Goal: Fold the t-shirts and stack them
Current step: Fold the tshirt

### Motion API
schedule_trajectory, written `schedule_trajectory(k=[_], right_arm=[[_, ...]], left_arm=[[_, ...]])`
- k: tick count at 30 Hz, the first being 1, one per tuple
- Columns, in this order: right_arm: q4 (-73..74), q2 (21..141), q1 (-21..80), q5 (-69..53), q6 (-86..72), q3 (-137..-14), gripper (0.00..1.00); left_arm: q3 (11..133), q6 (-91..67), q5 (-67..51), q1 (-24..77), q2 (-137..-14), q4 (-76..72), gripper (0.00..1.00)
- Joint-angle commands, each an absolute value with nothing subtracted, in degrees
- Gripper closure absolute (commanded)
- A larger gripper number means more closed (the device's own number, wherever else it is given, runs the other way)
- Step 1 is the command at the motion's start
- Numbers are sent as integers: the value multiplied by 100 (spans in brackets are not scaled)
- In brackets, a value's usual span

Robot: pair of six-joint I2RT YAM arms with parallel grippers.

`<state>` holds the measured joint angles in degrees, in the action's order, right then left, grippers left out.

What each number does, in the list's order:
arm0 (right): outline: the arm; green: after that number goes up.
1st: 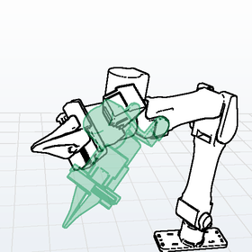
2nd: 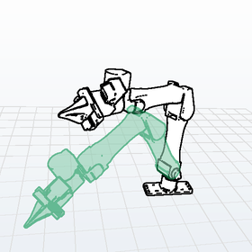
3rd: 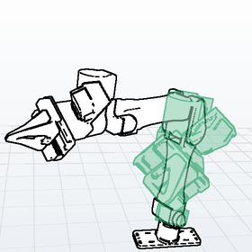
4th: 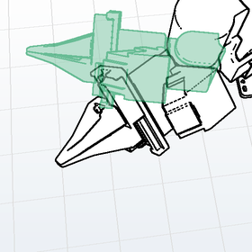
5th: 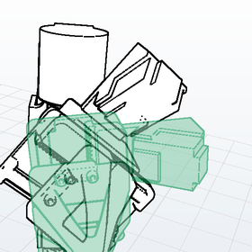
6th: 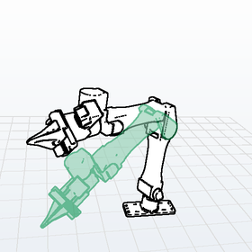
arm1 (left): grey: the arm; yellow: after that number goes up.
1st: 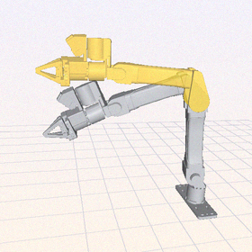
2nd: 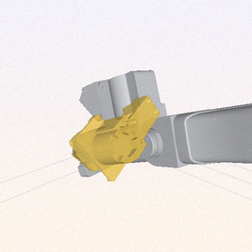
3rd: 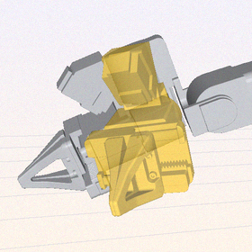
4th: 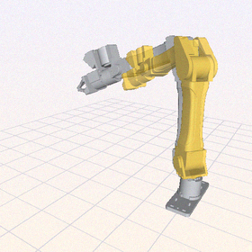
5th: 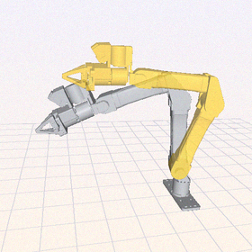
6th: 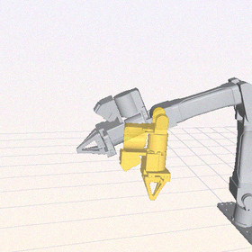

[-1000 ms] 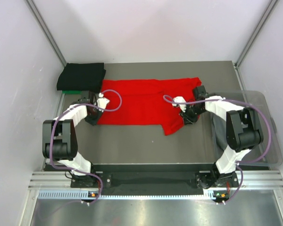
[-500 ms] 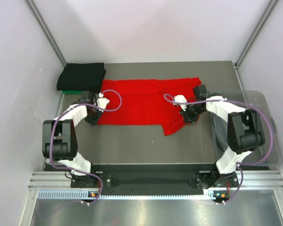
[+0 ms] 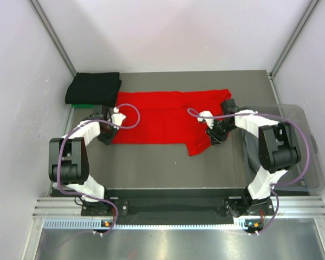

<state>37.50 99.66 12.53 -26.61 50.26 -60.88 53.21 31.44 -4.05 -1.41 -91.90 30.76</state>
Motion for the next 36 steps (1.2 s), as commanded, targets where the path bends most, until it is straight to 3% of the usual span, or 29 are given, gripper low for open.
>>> schedule_trajectory(k=[1,8,16,36], right_arm=[[3753,10037,1257,-2760,4992,-6398,66],[3683,10151,1274,-2733,4975,-6416,67],[3797,9854,1266,-2672,4939,-6337,92],[5343,7112,1441,-2900,4518,-6267,92]], left_arm=[[5282,3164,-387,-176,-9141,2944,100],[5282,3146,-396,-176,-9176,2944,100],[5309,3173,-369,-176,-9106,3006,100],[5572,2980,-562,-167,-8430,3252,100]])
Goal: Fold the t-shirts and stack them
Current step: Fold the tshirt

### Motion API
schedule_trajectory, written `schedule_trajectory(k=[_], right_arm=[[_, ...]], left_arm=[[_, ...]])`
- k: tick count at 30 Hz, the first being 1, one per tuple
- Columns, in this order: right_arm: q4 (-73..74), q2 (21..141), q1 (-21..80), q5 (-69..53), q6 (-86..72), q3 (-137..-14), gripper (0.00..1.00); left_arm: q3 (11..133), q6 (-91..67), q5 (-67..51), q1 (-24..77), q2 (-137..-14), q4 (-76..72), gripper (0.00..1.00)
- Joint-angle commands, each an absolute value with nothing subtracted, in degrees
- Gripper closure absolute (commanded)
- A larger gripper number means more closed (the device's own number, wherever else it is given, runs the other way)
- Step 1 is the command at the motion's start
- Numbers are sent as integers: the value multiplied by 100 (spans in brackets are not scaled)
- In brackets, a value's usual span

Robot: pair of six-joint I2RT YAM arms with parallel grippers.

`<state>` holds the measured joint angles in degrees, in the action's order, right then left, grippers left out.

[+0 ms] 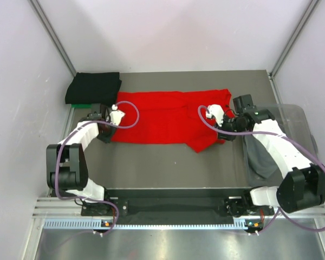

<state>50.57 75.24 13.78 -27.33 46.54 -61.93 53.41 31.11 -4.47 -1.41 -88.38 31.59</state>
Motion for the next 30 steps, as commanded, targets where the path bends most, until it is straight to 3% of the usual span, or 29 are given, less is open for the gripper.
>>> schedule_trajectory(k=[1,13,22,30], right_arm=[[5422,7041,1441,-2926,4448,-6267,92],[5142,6249,1485,-2831,3859,-6293,100],[4202,6626,1345,-2312,3323,-6451,100],[3498,7733,1037,-1899,2857,-7092,100]], left_arm=[[5581,2971,-597,-176,-8281,3269,100],[5704,2892,-879,-176,-7620,3357,100],[6055,2918,-905,-167,-8164,3156,100],[6802,2760,-826,-158,-9271,2637,100]])
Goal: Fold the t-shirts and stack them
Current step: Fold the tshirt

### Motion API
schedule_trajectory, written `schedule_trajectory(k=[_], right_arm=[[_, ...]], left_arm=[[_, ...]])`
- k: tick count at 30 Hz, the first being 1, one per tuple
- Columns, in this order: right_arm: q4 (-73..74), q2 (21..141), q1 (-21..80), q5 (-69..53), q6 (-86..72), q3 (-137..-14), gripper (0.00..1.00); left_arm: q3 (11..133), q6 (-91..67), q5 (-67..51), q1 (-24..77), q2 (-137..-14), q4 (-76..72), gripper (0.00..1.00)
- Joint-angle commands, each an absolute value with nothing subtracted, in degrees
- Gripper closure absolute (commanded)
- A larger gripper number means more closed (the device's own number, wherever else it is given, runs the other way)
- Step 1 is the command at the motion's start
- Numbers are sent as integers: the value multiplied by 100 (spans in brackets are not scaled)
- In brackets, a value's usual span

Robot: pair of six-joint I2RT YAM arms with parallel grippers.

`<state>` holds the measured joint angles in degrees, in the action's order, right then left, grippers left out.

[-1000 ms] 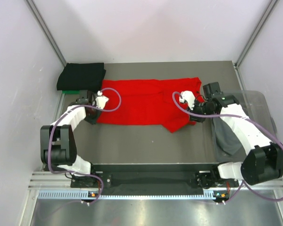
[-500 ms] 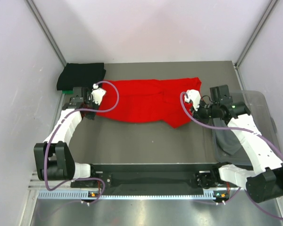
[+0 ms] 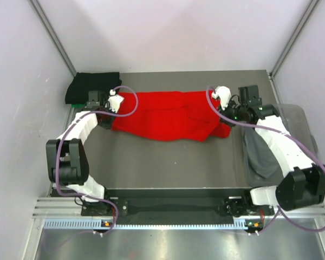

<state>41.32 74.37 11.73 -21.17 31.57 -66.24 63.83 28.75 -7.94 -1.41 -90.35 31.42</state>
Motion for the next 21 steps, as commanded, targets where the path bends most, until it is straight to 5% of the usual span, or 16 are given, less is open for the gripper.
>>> schedule_trajectory(k=[1,21], right_arm=[[3481,7874,1011,-1890,2839,-7302,100],[2892,11109,686,-1679,2452,-10070,100]], left_arm=[[6898,2716,-826,-158,-9377,2576,100],[8895,2417,-281,-18,-11514,1995,100]])
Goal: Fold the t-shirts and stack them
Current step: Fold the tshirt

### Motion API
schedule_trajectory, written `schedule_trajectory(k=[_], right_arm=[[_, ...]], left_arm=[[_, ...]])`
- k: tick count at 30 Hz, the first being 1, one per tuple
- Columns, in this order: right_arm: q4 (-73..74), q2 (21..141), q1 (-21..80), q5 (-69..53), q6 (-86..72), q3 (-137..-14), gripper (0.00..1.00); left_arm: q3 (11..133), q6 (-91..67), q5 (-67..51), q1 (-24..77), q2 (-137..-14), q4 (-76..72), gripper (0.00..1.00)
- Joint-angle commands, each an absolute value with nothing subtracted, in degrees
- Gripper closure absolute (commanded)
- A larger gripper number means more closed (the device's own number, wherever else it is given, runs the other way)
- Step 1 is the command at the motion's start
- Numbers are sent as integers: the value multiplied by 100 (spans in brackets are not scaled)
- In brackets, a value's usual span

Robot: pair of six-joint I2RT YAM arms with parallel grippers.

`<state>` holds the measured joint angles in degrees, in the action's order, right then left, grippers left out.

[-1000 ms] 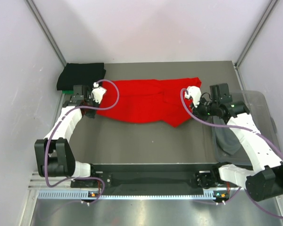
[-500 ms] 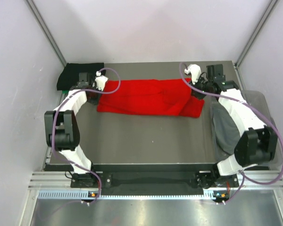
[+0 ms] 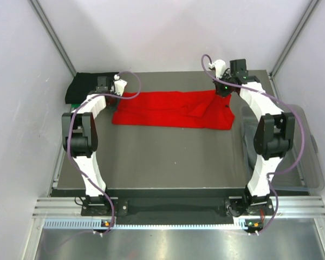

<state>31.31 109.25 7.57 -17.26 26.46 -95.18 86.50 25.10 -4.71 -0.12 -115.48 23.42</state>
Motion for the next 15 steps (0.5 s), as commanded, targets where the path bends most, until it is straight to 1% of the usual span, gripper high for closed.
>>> schedule_trajectory(k=[1,6,15], right_arm=[[2900,11188,686,-1661,2443,-10151,100],[2927,11662,686,-1573,2417,-10660,100],[2909,12190,685,-1494,2303,-11144,100]], left_arm=[[8886,2426,-238,-26,-11514,1969,100],[8868,2443,-114,-26,-11514,1925,100],[8895,2364,-114,-18,-11584,1899,100]])
